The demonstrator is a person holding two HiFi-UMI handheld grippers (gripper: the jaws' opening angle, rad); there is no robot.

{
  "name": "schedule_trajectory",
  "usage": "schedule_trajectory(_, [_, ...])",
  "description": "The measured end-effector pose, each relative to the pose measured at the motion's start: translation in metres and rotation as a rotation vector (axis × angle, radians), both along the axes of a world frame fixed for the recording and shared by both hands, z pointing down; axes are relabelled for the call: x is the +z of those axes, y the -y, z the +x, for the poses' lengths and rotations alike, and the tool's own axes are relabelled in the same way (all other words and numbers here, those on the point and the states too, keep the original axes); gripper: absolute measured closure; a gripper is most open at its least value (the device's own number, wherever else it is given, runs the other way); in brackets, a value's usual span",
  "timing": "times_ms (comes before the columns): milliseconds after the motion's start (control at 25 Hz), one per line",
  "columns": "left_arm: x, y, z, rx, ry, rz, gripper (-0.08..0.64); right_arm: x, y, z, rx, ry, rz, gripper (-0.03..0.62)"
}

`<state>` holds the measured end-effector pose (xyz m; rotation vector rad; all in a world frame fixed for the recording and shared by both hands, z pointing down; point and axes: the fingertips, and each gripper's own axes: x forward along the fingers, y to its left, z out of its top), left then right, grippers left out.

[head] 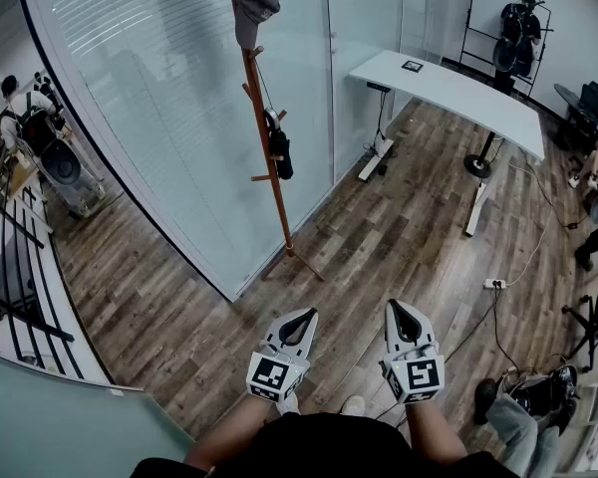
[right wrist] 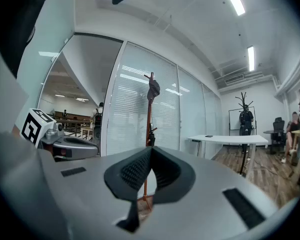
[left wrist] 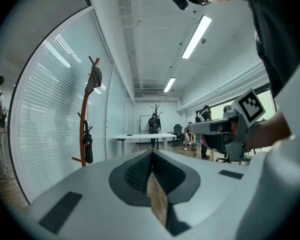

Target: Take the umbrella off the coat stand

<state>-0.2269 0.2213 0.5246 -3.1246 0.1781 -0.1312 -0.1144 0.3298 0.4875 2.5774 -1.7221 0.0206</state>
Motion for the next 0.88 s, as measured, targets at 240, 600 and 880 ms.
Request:
schedule_trajectory(240, [0.003,0.002,0.01,0.004,0.013,0.014,0.546,0.0,0.003,0.01,-0.004,-0.012,-0.001,0.589])
schedule_trajectory(600, [0.011,-0.018,0.034,0.001,0.05,0.023,0.546,-0.001,-0.015,0.033,-0.034,-0.043,-0.001,0.586])
schedule_trajectory(880, [0.023,-0.045,0.056,-0.014,0.074,0.01,0.546,0.006,-0.043,0.045,-0.073,-0.145,-0.05,0.586])
